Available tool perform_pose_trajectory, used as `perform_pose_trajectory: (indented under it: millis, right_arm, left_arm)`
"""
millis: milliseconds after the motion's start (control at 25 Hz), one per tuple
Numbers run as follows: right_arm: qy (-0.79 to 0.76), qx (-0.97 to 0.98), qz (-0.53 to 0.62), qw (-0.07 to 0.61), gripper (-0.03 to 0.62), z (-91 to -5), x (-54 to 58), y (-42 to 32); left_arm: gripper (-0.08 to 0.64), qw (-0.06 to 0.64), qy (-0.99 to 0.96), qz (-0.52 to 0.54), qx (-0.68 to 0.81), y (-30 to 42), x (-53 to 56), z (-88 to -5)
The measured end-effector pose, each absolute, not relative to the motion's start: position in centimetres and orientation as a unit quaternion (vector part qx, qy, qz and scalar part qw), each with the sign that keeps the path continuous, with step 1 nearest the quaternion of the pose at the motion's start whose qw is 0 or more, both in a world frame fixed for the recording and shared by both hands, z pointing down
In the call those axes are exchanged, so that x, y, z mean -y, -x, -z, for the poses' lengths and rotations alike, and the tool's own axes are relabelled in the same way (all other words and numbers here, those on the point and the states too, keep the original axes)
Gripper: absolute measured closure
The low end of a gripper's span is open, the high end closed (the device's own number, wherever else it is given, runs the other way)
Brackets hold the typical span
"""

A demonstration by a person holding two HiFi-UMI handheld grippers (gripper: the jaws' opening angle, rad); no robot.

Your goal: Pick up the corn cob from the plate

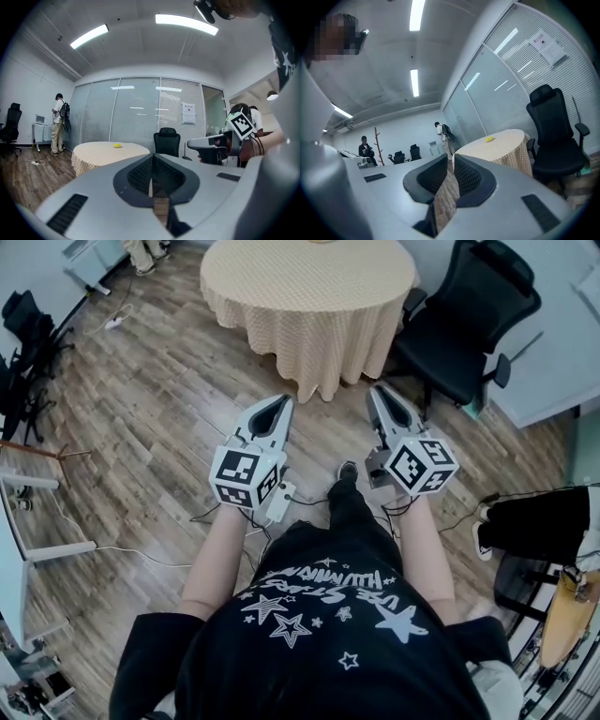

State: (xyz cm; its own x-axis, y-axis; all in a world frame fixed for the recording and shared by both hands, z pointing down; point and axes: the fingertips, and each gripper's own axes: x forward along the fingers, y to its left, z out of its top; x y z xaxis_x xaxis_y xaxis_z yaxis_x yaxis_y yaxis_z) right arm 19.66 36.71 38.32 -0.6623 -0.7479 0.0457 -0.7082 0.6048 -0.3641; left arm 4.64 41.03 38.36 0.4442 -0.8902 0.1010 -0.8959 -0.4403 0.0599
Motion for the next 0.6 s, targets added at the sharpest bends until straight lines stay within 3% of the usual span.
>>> perform_pose_trajectory:
  millis: [600]
  right_arm:
    - [0.375,-0.904,0.200,0.053,0.535,-40.6,-22.0,-18.7]
  left_arm:
    - [0.549,0.067,-0.813,-0.045,0.577,-2.8,-29.9,-40.1]
